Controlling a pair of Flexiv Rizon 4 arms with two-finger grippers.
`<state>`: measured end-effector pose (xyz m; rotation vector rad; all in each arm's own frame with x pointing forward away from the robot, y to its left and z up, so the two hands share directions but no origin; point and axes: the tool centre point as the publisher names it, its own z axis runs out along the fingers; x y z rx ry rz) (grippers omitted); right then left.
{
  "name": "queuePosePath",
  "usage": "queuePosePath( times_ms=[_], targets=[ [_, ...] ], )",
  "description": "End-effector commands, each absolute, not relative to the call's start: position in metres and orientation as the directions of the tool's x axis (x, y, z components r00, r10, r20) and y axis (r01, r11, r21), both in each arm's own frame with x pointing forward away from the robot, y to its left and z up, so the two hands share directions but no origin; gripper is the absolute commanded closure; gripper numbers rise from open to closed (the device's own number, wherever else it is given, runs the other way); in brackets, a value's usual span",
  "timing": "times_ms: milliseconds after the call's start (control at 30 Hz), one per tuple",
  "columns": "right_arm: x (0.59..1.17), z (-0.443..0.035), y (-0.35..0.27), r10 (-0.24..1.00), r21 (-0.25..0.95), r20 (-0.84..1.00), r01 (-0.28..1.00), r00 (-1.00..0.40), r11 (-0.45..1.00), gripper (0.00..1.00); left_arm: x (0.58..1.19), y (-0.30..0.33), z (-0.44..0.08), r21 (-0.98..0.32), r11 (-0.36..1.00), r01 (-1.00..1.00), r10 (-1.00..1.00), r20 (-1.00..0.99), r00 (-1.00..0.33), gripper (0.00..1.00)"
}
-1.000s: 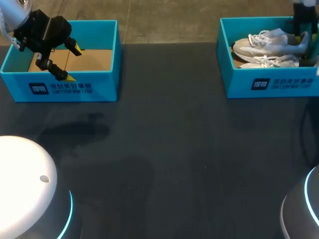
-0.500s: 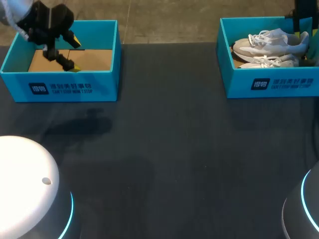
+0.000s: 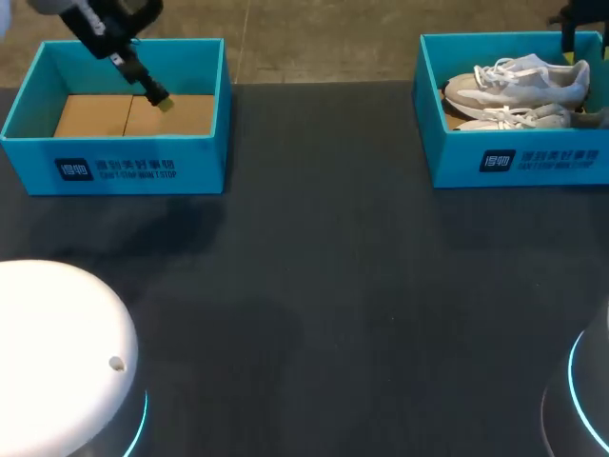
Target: Take the shoe out of the shoebox, open the shoe tongue, remove and reinsert the insole, then place the shoe into the shoebox
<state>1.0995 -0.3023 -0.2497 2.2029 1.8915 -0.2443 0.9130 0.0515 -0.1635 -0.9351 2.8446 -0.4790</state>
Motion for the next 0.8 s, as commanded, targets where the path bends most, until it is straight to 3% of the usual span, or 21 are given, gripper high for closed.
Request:
queuePosePath(
  times_ms=[33,367,600,800],
  targets=[
    [1.063,-0.237,-0.293,0.95,0.169,-0.271,0.979,0.157,-0.114,0.42,0.901,0.044,-0.166,-0.17,0.362,-0.917,-0.929,0.017,-0.37,0.0],
    [1.022,-0.223,-0.275,0.954,0.16,-0.254,0.979,0.162,-0.124,0.29,0.892,0.053,-0.177,-0.133,0.077,-0.988,-0.994,0.07,-0.087,0.0],
    [0.993,-0.214,-0.258,0.954,0.167,-0.253,0.978,0.163,-0.123,0.28,0.893,0.055,-0.186,-0.094,-0.032,-0.995,-0.995,0.098,0.023,0.0],
    [0.966,-0.204,-0.241,0.964,0.195,-0.214,0.974,0.156,-0.114,0.21,0.894,0.056,-0.195,-0.052,-0.14,-0.989,-0.983,0.131,0.132,0.0]
  ],
)
